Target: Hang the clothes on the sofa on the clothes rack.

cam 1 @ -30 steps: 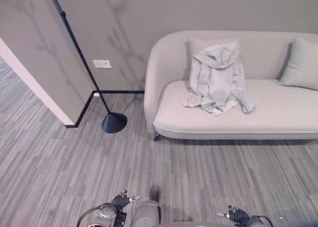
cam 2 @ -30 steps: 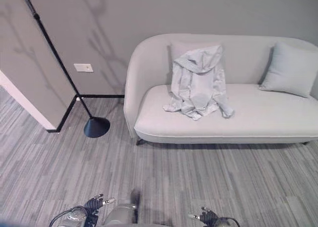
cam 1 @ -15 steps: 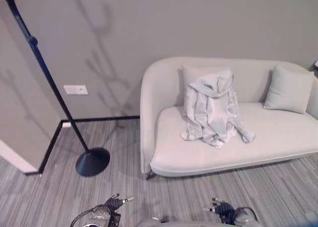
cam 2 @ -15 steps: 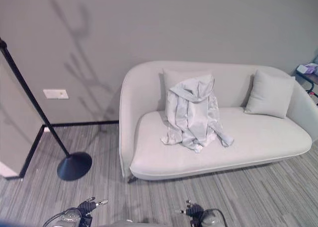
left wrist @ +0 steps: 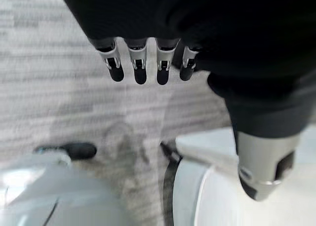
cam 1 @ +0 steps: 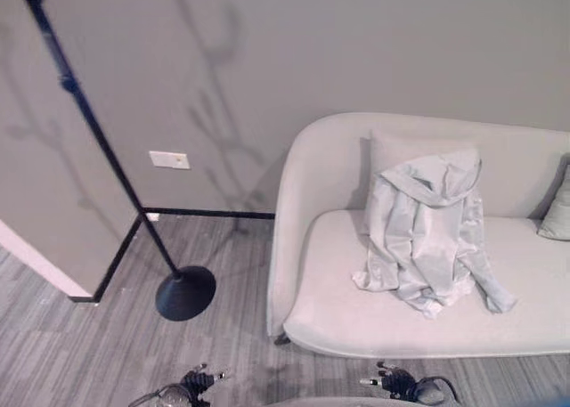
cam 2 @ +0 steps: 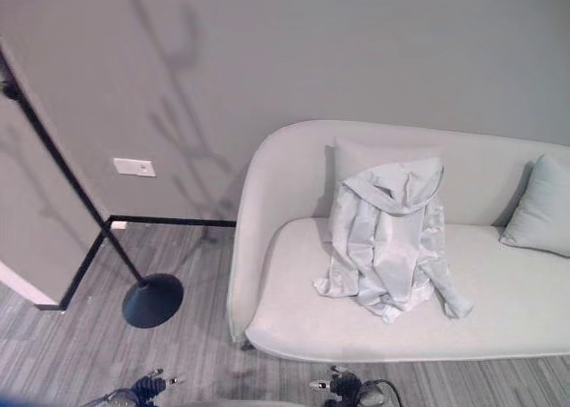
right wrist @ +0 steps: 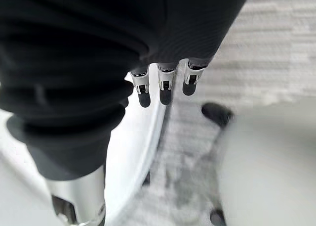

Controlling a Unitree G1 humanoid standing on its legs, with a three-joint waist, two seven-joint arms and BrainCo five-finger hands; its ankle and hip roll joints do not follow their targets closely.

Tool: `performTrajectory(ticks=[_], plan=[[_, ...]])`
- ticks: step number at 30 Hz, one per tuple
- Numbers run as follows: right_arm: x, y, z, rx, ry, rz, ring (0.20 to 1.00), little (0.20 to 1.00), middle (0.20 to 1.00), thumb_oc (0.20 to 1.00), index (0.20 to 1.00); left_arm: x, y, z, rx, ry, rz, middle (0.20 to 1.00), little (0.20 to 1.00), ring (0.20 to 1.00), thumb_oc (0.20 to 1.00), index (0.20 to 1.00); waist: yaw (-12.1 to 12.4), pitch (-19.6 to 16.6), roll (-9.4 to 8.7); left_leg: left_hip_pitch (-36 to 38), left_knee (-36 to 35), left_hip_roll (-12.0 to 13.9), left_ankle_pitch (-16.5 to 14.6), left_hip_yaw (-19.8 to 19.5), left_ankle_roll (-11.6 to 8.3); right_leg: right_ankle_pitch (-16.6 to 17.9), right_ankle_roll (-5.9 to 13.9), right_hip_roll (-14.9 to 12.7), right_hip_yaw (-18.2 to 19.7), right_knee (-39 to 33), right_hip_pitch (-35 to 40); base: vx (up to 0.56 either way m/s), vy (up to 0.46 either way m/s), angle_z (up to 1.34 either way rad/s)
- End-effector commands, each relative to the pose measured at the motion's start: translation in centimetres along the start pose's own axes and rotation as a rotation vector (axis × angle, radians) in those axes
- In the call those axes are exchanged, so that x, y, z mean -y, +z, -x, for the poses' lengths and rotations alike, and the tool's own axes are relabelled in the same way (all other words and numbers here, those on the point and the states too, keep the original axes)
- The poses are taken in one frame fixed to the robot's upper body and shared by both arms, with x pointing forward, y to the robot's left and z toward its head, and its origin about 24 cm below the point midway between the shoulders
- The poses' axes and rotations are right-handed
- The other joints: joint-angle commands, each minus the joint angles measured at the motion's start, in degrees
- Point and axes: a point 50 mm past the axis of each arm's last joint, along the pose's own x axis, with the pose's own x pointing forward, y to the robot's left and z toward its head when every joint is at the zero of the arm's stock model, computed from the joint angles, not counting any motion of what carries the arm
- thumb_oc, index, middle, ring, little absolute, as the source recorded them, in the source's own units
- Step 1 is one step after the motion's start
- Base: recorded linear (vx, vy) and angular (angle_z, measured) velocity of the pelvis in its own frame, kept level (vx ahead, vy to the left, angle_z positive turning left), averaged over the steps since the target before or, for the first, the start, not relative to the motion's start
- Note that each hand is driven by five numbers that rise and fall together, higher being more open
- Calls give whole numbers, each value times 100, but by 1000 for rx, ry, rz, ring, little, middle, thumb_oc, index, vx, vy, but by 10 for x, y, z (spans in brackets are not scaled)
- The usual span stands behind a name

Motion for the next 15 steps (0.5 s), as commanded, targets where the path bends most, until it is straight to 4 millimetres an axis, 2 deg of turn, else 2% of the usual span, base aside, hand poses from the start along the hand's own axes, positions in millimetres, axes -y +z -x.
performTrajectory(ticks=[1, 2, 3, 5, 6, 8, 9, 11, 12, 14, 15], plan=[[21, 11, 2, 41, -53, 23, 1000, 1000, 1000, 1000, 1000, -4, 40, -5, 110, 11, -22, 1000, 1000, 1000, 1000, 1000, 6, 130, 329, -434, -875, 479, 1264, -191, -5, -864, 96, -182, -49, 17, 202, 134, -543, -4], [37, 3, 6, 26, -107, 5, 1000, 1000, 1000, 1000, 1000, 4, 44, -5, 137, -16, -16, 1000, 1000, 1000, 1000, 1000, -72, 66, 353, -435, -875, 871, 1440, -119, -40, -968, 139, 156, -158, 17, 227, 185, -639, 13], [39, 0, 7, 18, -113, 2, 1000, 1000, 1000, 1000, 1000, 6, 45, -5, 143, -22, -18, 1000, 1000, 1000, 1000, 1000, -100, 57, 376, -388, -875, 965, 1427, -99, -45, -1008, 151, 226, -165, 17, 259, 205, -697, 32], [40, -4, 8, 8, -119, -3, 1000, 1000, 1000, 1000, 1000, 7, 45, -5, 145, -29, -18, 1000, 1000, 1000, 1000, 1000, -127, 44, 388, -364, -875, 1022, 1436, -85, -38, -1029, 147, 265, -176, 17, 275, 72, -193, 26], [42, -10, 10, -8, -127, -5, 1000, 1000, 1000, 1000, 1000, 10, 46, -5, 149, -39, -20, 1000, 1000, 1000, 1000, 1000, -165, 45, 407, -283, -875, 1145, 1573, 31, -30, -1041, 155, 335, -236, 17, 310, 66, -239, 4], [44, -13, 11, -19, -136, -5, 1000, 1000, 1000, 1000, 1000, 12, 47, -5, 151, -46, -24, 1000, 1000, 1000, 1000, 1000, -193, 75, 390, -302, -700, 1192, 1588, 151, -23, -1022, 149, 340, -278, 17, 338, 50, -220, -2], [49, -19, 14, -33, -155, -21, 1000, 1000, 1000, 1000, 1000, 15, 51, -5, 160, -59, -30, 1000, 1000, 1000, 1000, 1000, -277, 148, 361, -368, -253, 1279, 1572, 445, -44, -983, 138, 298, -418, 17, 381, 24, -194, -3], [52, -21, 15, -41, -167, -23, 1000, 1000, 1000, 1000, 1000, 17, 53, -5, 163, -66, -39, 1000, 1000, 1000, 1000, 1000, -340, 210, 373, -410, -10, 1294, 1550, 569, -101, -985, 131, 290, -503, 17, 416, 21, -181, 21], [51, -22, 14, -49, -165, -28, 1000, 1000, 1000, 1000, 1000, 18, 54, -6, 166, -69, -35, 1000, 1000, 1000, 1000, 1000, -299, 292, 393, -613, 256, 941, 1424, 438, -194, -1048, 91, 352, -479, 17, 487, 20, -161, 56], [48, -20, 13, -47, -158, -34, 1000, 1000, 1000, 1000, 1000, 18, 53, -6, 157, -66, -34, 1000, 1000, 1000, 1000, 1000, -157, 339, 343, -892, 4, 464, 1290, 375, -262, -1109, 49, 424, -395, 17, 491, 29, -158, 36], [48, -20, 13, -47, -158, -34, 1000, 1000, 1000, 1000, 1000, 17, 53, -6, 158, -66, -34, 1000, 1000, 1000, 1000, 1000, -146, 349, 341, -871, -2, 462, 1284, 386, -262, -1116, 52, 422, -386, 17, 504, 29, -82, -8]])
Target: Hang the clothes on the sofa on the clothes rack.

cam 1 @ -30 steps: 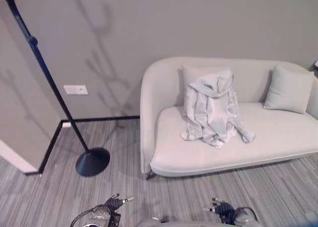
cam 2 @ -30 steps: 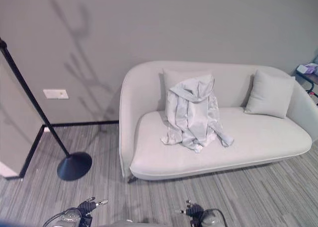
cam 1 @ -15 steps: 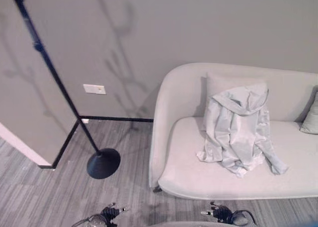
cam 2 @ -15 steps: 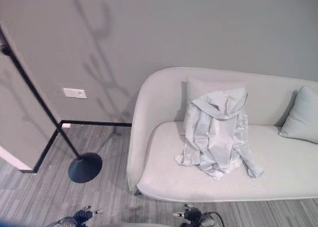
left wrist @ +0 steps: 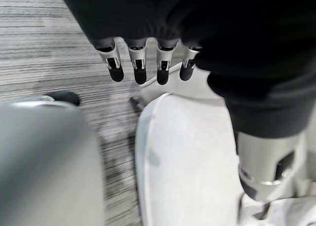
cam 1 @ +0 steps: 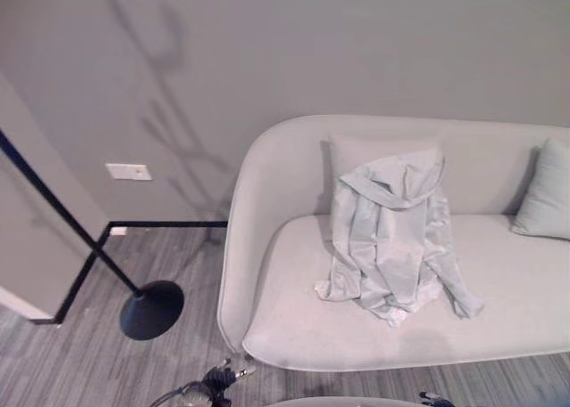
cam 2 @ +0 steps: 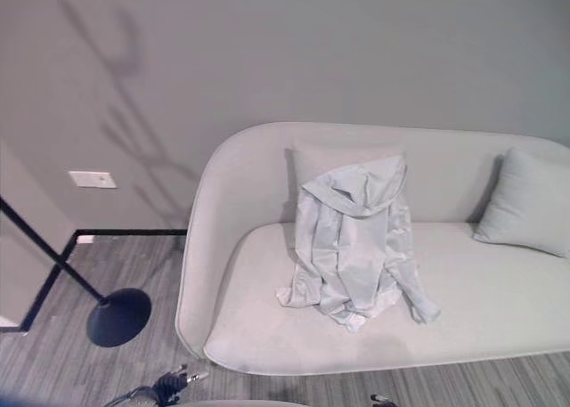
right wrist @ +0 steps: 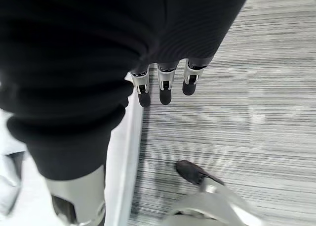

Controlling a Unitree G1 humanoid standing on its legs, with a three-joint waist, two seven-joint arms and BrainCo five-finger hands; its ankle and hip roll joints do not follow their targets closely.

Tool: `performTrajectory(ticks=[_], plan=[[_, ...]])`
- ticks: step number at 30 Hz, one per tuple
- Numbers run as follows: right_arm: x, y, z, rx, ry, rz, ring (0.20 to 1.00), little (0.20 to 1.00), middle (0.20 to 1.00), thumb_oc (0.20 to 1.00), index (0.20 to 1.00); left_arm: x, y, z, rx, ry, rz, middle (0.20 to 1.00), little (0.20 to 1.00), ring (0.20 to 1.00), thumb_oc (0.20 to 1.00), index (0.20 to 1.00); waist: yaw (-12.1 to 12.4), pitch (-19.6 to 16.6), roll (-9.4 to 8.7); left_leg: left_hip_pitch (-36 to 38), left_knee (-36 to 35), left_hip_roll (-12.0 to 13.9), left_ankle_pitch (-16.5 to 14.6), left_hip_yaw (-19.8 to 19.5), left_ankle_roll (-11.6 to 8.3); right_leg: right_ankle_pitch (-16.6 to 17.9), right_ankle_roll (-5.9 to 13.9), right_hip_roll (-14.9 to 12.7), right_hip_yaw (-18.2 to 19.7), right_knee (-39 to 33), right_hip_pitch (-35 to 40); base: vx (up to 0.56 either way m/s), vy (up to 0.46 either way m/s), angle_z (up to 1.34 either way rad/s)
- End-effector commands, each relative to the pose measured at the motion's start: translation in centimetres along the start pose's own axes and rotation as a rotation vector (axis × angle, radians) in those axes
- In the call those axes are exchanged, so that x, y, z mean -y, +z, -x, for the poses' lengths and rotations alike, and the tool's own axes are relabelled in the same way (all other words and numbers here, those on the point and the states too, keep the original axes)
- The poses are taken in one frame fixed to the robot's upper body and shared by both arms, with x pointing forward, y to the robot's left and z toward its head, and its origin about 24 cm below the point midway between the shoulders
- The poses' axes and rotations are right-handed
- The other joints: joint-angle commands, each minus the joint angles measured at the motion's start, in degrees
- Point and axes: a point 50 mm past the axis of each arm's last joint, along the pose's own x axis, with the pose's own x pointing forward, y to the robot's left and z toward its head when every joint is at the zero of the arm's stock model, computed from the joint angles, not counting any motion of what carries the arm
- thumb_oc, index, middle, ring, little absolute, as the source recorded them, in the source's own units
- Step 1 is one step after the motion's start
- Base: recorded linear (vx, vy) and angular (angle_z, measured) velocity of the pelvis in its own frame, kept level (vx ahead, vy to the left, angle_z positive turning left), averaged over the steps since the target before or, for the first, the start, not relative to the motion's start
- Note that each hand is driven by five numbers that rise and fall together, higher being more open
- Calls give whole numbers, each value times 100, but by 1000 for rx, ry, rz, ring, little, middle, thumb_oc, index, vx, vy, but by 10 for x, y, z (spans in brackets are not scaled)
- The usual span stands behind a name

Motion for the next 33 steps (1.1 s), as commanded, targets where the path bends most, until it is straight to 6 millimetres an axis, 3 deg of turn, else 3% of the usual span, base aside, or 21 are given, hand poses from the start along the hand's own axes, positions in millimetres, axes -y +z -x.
performTrajectory(ticks=[1, 2, 3, 4, 7, 8, 10, 12, 13, 16, 18, 19, 20, 21, 24, 27, 28, 30, 31, 33], plan=[[9, 29, -3, 78, -29, -11, 1000, 1000, 1000, 1000, 1000, 0, 21, -5, 45, -5, -38, 1000, 1000, 1000, 1000, 1000, 213, 251, 179, 96, -1171, -503, 1086, 219, 369, -59, 174, -177, 218, 31, -90, 34, -51, -42], [7, 37, -4, 95, -22, -7, 1000, 1000, 1000, 1000, 1000, -3, 23, -5, 43, 3, -42, 1000, 1000, 1000, 1000, 1000, 369, 299, 167, -184, -1487, -851, 1133, 290, 325, -93, 146, -87, 317, 31, -23, 51, -51, -41], [4, 45, -5, 114, -12, 5, 1000, 1000, 1000, 1000, 1000, -5, 24, -5, 43, 9, -40, 1000, 1000, 1000, 1000, 1000, 510, 336, 220, -291, -1568, -976, 1157, 162, 357, -112, 134, -20, 396, 31, 24, 87, -9, -34], [1, 54, -6, 128, -2, 21, 1000, 1000, 1000, 1000, 1000, -6, 21, -5, 30, 13, -41, 1000, 1000, 1000, 1000, 1000, 609, 266, 289, -122, -1856, -1014, 1113, -28, 457, -109, 127, 47, 415, 31, 13, 70, 14, -26], [-8, 53, -7, 124, 27, 22, 1000, 1000, 1000, 1000, 1000, -6, 12, -4, -5, 21, -43, 1000, 1000, 1000, 1000, 1000, 576, 58, 374, 37, -1867, -1013, 961, -87, 553, -12, 136, 74, 460, 31, 84, 105, 72, -108], [-9, 53, -7, 124, 27, 22, 1000, 1000, 1000, 1000, 1000, -6, 12, -4, -5, 21, -43, 1000, 1000, 1000, 1000, 1000, 577, 56, 373, 38, -1867, -1013, 960, -85, 553, -12, 136, 74, 462, 31, 84, 137, 112, -83], [-18, 54, -8, 133, 59, 38, 1000, 1000, 1000, 1000, 1000, -10, 4, -3, -29, 31, -50, 1000, 1000, 1000, 1000, 1000, 512, -47, 251, 94, -1867, -1201, 941, -30, 651, 318, 138, 2, 443, 75, 433, 146, 137, -15], [-19, 54, -8, 130, 64, 43, 1000, 1000, 1000, 1000, 1000, -9, 6, -3, -23, 28, -53, 1000, 1000, 1000, 1000, 1000, 494, -37, 286, 187, -1867, -1197, 968, -20, 679, 295, 171, 1, 438, 511, 342, 64, 142, -17], [-18, 57, -8, 134, 69, 55, 1000, 1000, 1000, 1000, 1000, -9, 10, -4, -15, 27, -71, 1000, 1000, 1000, 1000, 1000, 296, 88, 534, 418, -1867, -1024, 1013, -57, 708, 233, 246, 85, 554, 1607, -130, 28, 167, -20], [-17, 57, -8, 139, 72, 54, 1000, 1000, 1000, 1000, 1000, -8, 13, -4, -6, 25, -88, 1000, 1000, 1000, 1000, 1000, 130, 224, 685, 636, -1867, -901, 1036, -87, 716, 140, 223, 116, 699, 2259, -424, 52, 63, -25], [-15, 49, -7, 117, 61, 34, 1000, 1000, 1000, 1000, 1000, -12, 20, -5, 12, 31, -95, 1000, 1000, 1000, 1000, 1000, 165, 159, 572, 621, -1867, -930, 869, -178, 688, 155, 106, -546, 516, 1461, -282, 177, -139, 1], [-15, 44, -7, 104, 58, 24, 1000, 1000, 1000, 1000, 1000, -12, 22, -5, 20, 30, -96, 1000, 1000, 1000, 1000, 1000, 179, 129, 545, 573, -1867, -941, 812, -290, 669, 144, 65, -716, 404, 1076, -205, 103, -119, 12], [-15, 44, -7, 104, 58, 24, 1000, 1000, 1000, 1000, 1000, -12, 22, -5, 20, 30, -96, 1000, 1000, 1000, 1000, 1000, 175, 132, 545, 576, -1867, -941, 812, -294, 669, 145, 65, -716, 400, 1072, -199, 186, -208, 19], [-15, 41, -7, 86, 49, 25, 1000, 1000, 1000, 1000, 1000, -15, 26, -5, 31, 41, -110, 1000, 1000, 1000, 1000, 1000, 159, 89, 542, 576, -1867, -867, 737, -426, 664, 217, 71, -1084, 496, 31, -554, 167, -206, 23], [-15, 43, -8, 82, 49, 24, 1000, 1000, 1000, 1000, 1000, -18, 28, -5, 32, 53, -120, 1000, 1000, 1000, 1000, 1000, 62, 200, 574, 672, -1867, -691, 767, -445, 635, 231, 133, -1316, 637, 31, -882, 132, -230, -2], [-16, 38, -7, 68, 51, 28, 1000, 1000, 1000, 1000, 1000, -20, 25, -5, 23, 60, -112, 1000, 1000, 1000, 1000, 1000, 59, 184, 424, 713, -1867, -649, 797, -444, 623, 242, 124, -1310, 538, 31, -701, 148, -340, 50], [-9, 35, -7, 69, 30, 30, 1000, 1000, 1000, 1000, 1000, -19, 14, -3, -1, 59, -90, 1000, 1000, 1000, 1000, 1000, 62, 83, 350, 776, -1867, -248, 912, -378, 565, 254, 230, -1112, 446, 31, -589, 178, -407, 60], [-9, 35, -7, 68, 30, 30, 1000, 1000, 1000, 1000, 1000, -19, 14, -3, -1, 58, -90, 1000, 1000, 1000, 1000, 1000, 63, 82, 355, 778, -1867, -243, 910, -377, 562, 253, 228, -1107, 446, 31, -588, 137, -335, 24], [-2, 32, -5, 69, 8, 26, 1000, 1000, 1000, 1000, 1000, -14, 5, -2, -20, 47, -73, 1000, 1000, 1000, 1000, 1000, 29, 2, 384, 790, -1867, 24, 1065, -340, 561, 198, 261, -856, 393, 31, -490, 140, -408, 2], [6, 26, -4, 62, -19, 8, 1000, 1000, 1000, 1000, 1000, -10, 5, -2, -17, 32, -63, 1000, 1000, 1000, 1000, 1000, -9, -28, 403, 796, -1867, 236, 1162, -330, 588, 119, 283, -638, 395, 31, -421, 140, -438, 5]])
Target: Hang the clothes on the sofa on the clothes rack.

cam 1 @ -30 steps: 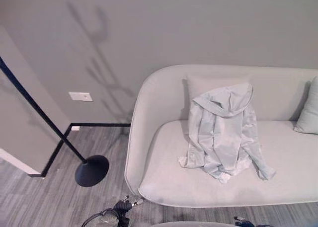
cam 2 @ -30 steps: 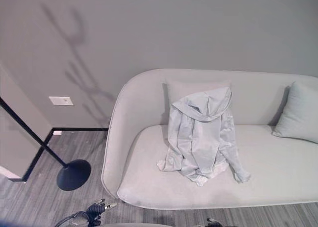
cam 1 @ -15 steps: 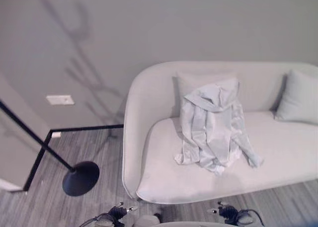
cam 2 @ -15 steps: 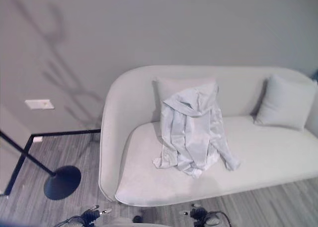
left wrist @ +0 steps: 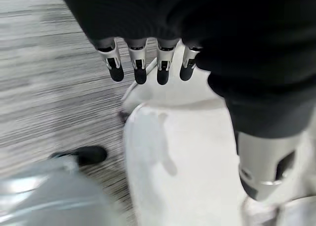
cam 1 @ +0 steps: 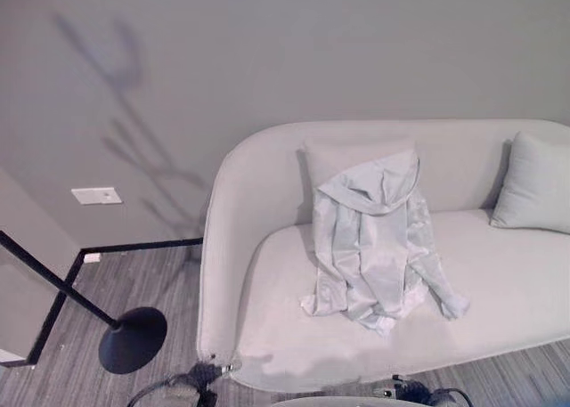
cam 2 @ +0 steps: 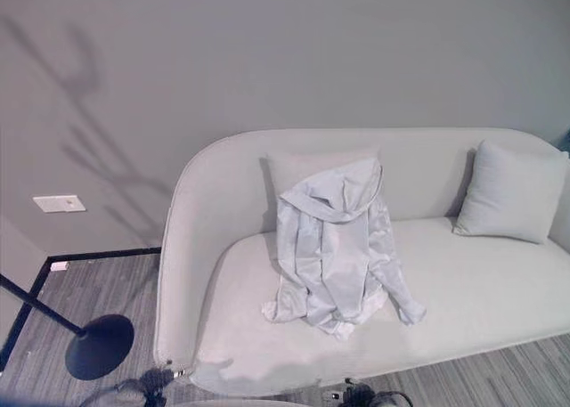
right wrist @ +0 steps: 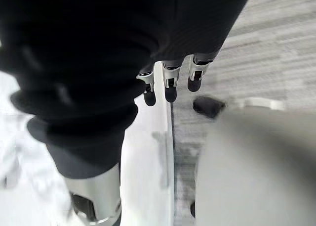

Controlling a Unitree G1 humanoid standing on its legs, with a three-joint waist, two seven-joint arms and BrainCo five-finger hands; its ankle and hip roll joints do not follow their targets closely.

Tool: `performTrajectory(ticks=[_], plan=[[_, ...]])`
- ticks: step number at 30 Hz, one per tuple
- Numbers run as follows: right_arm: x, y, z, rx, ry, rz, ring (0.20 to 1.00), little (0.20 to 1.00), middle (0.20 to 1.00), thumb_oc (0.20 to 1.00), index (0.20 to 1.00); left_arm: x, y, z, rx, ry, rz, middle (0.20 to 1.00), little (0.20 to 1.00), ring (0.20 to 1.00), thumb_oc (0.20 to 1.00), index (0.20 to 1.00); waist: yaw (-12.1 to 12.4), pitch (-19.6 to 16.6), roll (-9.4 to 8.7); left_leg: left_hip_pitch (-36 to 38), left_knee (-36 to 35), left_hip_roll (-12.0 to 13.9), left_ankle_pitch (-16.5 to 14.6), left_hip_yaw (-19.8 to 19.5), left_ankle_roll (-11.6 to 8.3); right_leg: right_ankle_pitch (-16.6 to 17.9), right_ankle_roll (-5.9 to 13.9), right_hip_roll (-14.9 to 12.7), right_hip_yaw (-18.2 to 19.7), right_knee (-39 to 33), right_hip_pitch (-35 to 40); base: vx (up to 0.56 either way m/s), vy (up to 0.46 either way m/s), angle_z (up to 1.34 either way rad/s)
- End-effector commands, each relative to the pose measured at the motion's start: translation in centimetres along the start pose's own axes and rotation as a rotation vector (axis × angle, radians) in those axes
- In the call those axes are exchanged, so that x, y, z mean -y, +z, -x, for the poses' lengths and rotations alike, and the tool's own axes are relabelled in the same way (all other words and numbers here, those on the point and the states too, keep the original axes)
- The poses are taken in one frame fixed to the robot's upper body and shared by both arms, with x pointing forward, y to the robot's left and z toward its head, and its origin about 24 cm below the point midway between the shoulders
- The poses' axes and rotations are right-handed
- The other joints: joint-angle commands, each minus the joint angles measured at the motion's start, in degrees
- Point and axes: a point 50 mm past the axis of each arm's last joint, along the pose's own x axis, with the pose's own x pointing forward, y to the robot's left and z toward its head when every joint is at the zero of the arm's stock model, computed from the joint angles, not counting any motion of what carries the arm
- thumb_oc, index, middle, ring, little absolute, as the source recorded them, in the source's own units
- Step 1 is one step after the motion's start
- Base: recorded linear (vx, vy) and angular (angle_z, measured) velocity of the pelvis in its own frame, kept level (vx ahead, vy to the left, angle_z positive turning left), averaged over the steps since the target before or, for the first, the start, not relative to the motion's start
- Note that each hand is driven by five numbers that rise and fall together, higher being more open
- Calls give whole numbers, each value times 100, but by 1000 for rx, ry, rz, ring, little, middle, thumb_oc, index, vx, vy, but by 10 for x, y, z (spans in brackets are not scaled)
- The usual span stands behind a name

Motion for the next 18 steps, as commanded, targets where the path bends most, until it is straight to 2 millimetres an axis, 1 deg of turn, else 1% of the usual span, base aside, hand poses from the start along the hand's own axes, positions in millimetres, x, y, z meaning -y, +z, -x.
performTrajectory(ticks=[1, 3, 4, 5, 6, 8, 10, 11, 12, 13, 14, 15, 16, 17, 18], plan=[[44, 7, 7, 39, -134, 1, 1000, 1000, 1000, 1000, 1000, 22, 44, -6, 124, -63, -40, 1000, 1000, 1000, 1000, 1000, 36, 153, 689, 97, -10, 1347, 539, 312, -181, -433, -250, 637, 99, 60, -4, 110, -341, 11], [51, 1, 10, 27, -155, -12, 1000, 1000, 1000, 1000, 1000, 25, 47, -5, 138, -78, -39, 1000, 1000, 1000, 1000, 1000, -20, 138, 706, 165, -10, 1494, 590, 418, -155, -468, -248, 754, 81, 60, 73, 135, -347, 12], [53, -3, 11, 22, -164, -21, 1000, 1000, 1000, 1000, 1000, 27, 49, -5, 148, -83, -35, 1000, 1000, 1000, 1000, 1000, -57, 129, 706, 237, -10, 1575, 685, 515, -134, -456, -249, 834, 72, 60, 121, 169, -408, 18], [56, -7, 13, 18, -173, -26, 1000, 1000, 1000, 1000, 1000, 28, 53, -5, 160, -86, -31, 1000, 1000, 1000, 1000, 1000, -103, 131, 667, 267, 98, 1635, 775, 627, -98, -404, -249, 864, 66, 60, 122, 192, -408, 23], [58, -9, 14, 13, -180, -28, 1000, 1000, 1000, 1000, 1000, 28, 53, -5, 162, -88, -27, 1000, 1000, 1000, 1000, 1000, -115, 144, 675, 313, 209, 1692, 739, 676, -88, -433, -253, 906, 51, 60, 184, 141, -308, 14], [61, -14, 16, 7, -191, -42, 1000, 1000, 1000, 1000, 1000, 30, 55, -5, 174, -96, -25, 1000, 1000, 1000, 1000, 1000, -166, 189, 662, 284, 453, 1732, 727, 784, -67, -421, -262, 927, 19, 60, 239, 100, -212, 0], [64, -15, 17, 7, -203, -51, 1000, 1000, 1000, 1000, 1000, 33, 55, -5, 172, -103, -24, 1000, 1000, 1000, 1000, 1000, -208, 252, 652, 238, 703, 1707, 715, 827, -98, -403, -265, 935, -28, 60, 283, 73, -166, 6], [64, -14, 17, 7, -203, -47, 1000, 1000, 1000, 1000, 1000, 32, 55, -5, 171, -100, -18, 1000, 1000, 1000, 1000, 1000, -174, 264, 662, 193, 780, 1543, 659, 659, -125, -435, -289, 981, 6, 60, 298, 69, -142, 13], [64, -14, 16, 5, -202, -42, 1000, 1000, 1000, 1000, 1000, 31, 56, -5, 173, -94, -17, 1000, 1000, 1000, 1000, 1000, -104, 275, 655, 84, 771, 1323, 604, 462, -143, -463, -305, 1029, 80, 60, 289, 60, -160, 13], [63, -12, 16, 6, -199, -36, 1000, 1000, 1000, 1000, 1000, 31, 57, -5, 174, -97, -17, 1000, 1000, 1000, 1000, 1000, -13, 313, 618, -63, 686, 1157, 507, 390, -143, -511, -323, 1068, 136, 60, 300, 58, -140, 12], [62, -12, 15, 7, -197, -38, 1000, 1000, 1000, 1000, 1000, 31, 58, -5, 172, -95, -16, 1000, 1000, 1000, 1000, 1000, 31, 318, 618, -78, 514, 1089, 473, 452, -148, -530, -332, 1119, 152, 60, 298, 38, -90, 9], [62, -12, 15, 7, -197, -38, 1000, 1000, 1000, 1000, 1000, 31, 58, -5, 172, -95, -16, 1000, 1000, 1000, 1000, 1000, 40, 323, 618, -61, 501, 1088, 476, 463, -147, -532, -331, 1119, 160, 60, 304, 99, -23, -2], [61, -11, 15, 7, -196, -50, 1000, 1000, 1000, 1000, 1000, 32, 57, -6, 166, -99, -12, 1000, 1000, 1000, 1000, 1000, 87, 278, 659, -204, -9, 863, 404, 542, -197, -598, -342, 1211, 182, 60, 283, 96, 4, -14], [61, -9, 14, 12, -196, -49, 1000, 1000, 1000, 1000, 1000, 33, 57, -6, 165, -100, -14, 1000, 1000, 1000, 1000, 1000, 129, 291, 655, -429, -10, 740, 370, 498, -205, -616, -354, 1238, 222, 60, 302, 102, -3, 1], [59, -4, 13, 20, -192, -46, 1000, 1000, 1000, 1000, 1000, 32, 58, -6, 165, -99, -19, 1000, 1000, 1000, 1000, 1000, 223, 327, 655, -777, -10, 560, 413, 404, -204, -643, -378, 1296, 278, 60, 343, 54, -17, 17]])
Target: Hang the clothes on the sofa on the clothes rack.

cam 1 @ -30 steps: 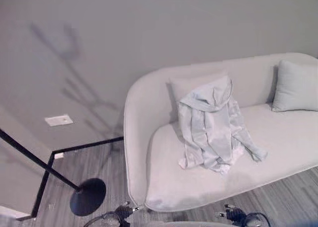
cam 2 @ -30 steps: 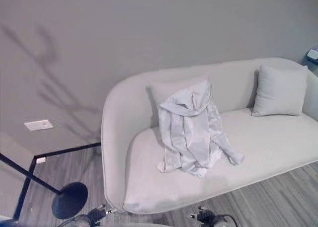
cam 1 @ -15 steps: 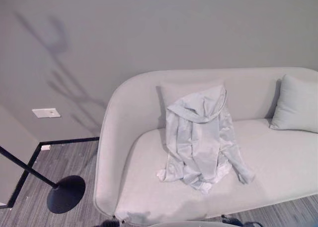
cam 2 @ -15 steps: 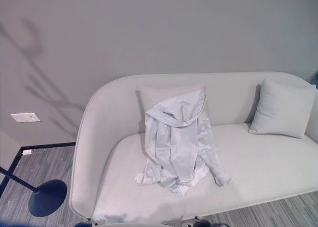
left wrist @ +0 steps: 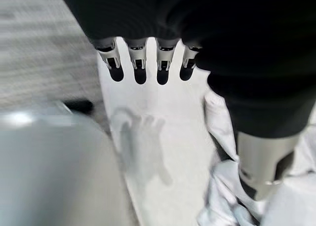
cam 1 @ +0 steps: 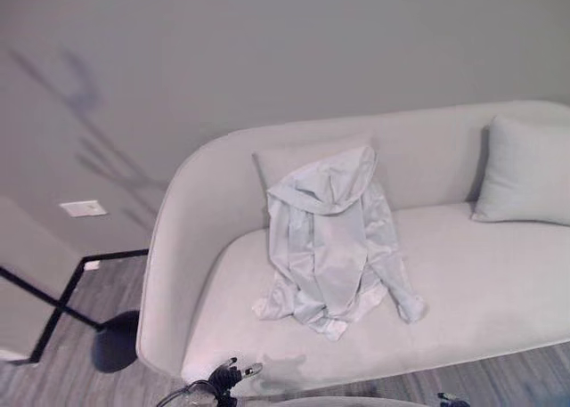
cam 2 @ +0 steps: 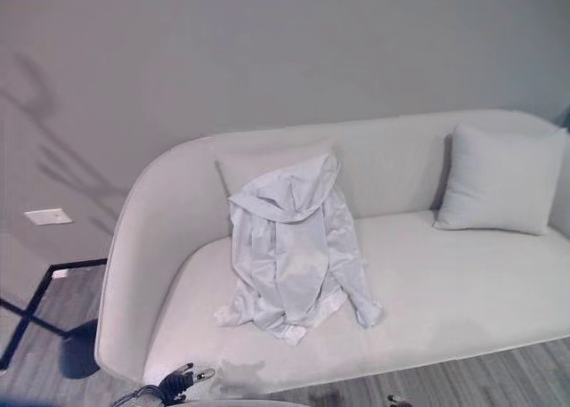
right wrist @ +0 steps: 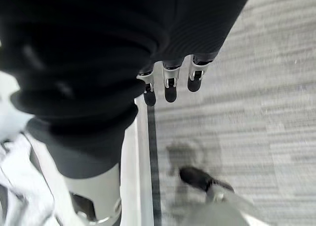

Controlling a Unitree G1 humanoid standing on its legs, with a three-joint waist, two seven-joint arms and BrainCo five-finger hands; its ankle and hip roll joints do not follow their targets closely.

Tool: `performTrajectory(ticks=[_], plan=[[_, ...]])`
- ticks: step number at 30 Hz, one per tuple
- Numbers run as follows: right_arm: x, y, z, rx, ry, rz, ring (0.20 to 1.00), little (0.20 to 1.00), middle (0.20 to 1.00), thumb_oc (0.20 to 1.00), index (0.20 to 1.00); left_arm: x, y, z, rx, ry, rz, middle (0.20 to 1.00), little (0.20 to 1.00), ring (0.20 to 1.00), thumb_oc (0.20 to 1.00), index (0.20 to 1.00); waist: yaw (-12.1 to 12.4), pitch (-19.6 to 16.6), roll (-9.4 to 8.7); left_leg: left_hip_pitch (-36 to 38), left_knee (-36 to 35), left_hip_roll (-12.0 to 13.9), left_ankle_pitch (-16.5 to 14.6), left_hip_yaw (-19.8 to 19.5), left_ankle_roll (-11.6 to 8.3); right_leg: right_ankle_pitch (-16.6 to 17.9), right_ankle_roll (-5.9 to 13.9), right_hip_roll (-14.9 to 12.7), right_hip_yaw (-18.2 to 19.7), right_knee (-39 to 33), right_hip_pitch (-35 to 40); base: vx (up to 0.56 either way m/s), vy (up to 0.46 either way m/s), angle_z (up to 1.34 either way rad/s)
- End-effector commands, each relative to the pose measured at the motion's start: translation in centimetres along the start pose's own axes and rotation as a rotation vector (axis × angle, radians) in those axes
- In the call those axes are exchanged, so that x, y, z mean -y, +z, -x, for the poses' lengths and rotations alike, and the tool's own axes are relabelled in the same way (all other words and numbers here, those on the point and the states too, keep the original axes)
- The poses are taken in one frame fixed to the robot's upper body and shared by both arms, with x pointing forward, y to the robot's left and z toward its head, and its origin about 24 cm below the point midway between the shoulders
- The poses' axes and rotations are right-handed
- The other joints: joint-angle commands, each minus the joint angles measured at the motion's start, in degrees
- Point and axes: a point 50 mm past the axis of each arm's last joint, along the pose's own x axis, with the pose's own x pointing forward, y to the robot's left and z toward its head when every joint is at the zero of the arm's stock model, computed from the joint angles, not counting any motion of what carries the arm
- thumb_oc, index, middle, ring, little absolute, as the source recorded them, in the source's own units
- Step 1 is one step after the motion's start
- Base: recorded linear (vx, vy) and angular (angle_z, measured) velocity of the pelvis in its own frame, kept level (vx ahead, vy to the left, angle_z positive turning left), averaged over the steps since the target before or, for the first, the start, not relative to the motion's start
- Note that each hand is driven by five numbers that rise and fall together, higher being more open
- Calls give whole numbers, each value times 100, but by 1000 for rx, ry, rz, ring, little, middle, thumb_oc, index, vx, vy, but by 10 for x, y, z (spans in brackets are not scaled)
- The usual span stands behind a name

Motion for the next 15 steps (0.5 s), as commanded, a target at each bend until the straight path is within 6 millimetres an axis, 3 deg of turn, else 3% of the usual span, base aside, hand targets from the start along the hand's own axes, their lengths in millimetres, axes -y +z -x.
performTrajectory(ticks=[1, 4, 8, 11, 15], plan=[[3, 28, -5, 58, -20, -33, 1000, 1000, 1000, 1000, 1000, -7, 26, -5, 54, 11, -54, 1000, 1000, 1000, 1000, 1000, 338, 102, -51, -471, -357, -453, 55, -175, 585, -9, 342, -254, 610, 95, 106, 52, -10, 29], [-2, 43, -7, 105, -4, -34, 1000, 1000, 1000, 1000, 1000, -10, 28, -5, 51, 20, -68, 1000, 1000, 1000, 1000, 1000, 514, 260, -88, -1136, -357, -606, -39, 76, 562, -17, 326, -243, 662, 95, 302, 114, 39, -27], [-7, 55, -8, 140, 14, -19, 1000, 1000, 1000, 1000, 1000, -16, 17, -4, 12, 34, -58, 1000, 1000, 1000, 1000, 1000, 538, 64, -37, -892, -357, -564, 116, 122, 535, 42, 314, -259, 718, 95, 475, 247, 162, -16], [-15, 61, -8, 164, 40, -22, 1000, 1000, 1000, 1000, 1000, -21, 10, -2, -11, 54, -61, 1000, 1000, 1000, 1000, 1000, 535, -60, -209, -699, -357, -662, 131, 162, 565, 153, 315, -427, 728, 95, 632, 217, 171, -49], [-24, 65, -8, 172, 69, -3, 1000, 1000, 1000, 1000, 1000, -32, 15, -1, 11, 91, -43, 1000, 1000, 1000, 1000, 1000, 576, -171, -423, -476, -357, -878, 1, 232, 622, 311, 329, -706, 603, 95, 860, 240, 210, -16]])
